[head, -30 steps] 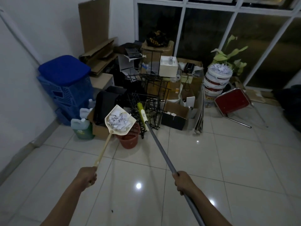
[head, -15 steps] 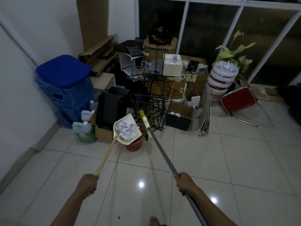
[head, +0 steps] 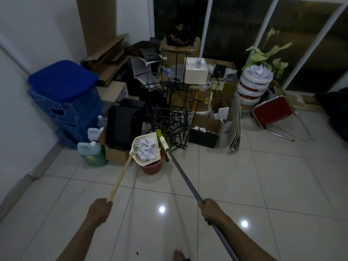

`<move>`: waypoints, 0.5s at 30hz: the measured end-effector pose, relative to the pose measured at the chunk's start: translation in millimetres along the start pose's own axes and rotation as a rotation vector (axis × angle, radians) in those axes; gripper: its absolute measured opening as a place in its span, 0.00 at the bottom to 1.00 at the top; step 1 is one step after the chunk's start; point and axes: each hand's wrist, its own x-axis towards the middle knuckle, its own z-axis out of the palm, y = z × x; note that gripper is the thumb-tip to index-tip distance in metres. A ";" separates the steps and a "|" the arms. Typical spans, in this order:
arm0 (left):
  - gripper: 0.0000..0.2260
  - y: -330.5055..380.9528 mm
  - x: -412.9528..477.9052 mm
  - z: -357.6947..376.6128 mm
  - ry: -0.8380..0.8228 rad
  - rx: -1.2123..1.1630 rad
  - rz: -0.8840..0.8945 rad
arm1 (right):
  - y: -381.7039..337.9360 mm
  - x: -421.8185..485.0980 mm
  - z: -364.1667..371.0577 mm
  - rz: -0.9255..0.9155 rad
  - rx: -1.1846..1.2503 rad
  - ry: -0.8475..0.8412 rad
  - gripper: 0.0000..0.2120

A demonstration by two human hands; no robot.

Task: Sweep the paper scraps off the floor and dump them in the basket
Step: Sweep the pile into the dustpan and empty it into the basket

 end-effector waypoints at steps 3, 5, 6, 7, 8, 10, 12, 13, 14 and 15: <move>0.10 1.2 3.8 -1.6 0.001 0.044 0.039 | -5.0 2.7 -0.4 0.001 -0.009 -0.002 0.14; 0.10 2.2 7.0 -3.0 0.012 0.066 0.061 | -6.4 4.7 -0.4 0.003 0.002 -0.006 0.14; 0.10 2.8 7.9 -4.0 0.019 0.083 0.072 | -6.1 5.9 -0.3 0.001 0.009 -0.006 0.13; 0.10 3.1 9.6 -5.6 0.027 0.098 0.082 | -6.6 7.7 -0.1 -0.004 0.014 -0.006 0.13; 0.10 3.1 11.4 -6.8 0.033 0.111 0.096 | -6.9 8.8 -0.5 -0.010 0.020 -0.004 0.13; 0.09 1.4 15.4 -9.4 0.045 0.151 0.112 | -9.3 10.8 -1.2 -0.017 0.024 0.000 0.13; 0.09 -1.1 18.4 -11.2 0.057 0.192 0.128 | -12.1 12.1 -1.0 -0.021 0.025 0.005 0.13; 0.09 -2.9 19.1 -11.7 0.065 0.221 0.143 | -13.7 12.9 -0.1 -0.020 0.026 0.005 0.13; 0.08 -4.6 19.0 -11.2 0.074 0.257 0.161 | -15.0 13.2 0.3 -0.018 0.026 0.003 0.13; 0.08 -6.2 18.3 -10.4 0.084 0.293 0.179 | -16.1 13.5 0.7 -0.017 0.026 0.001 0.13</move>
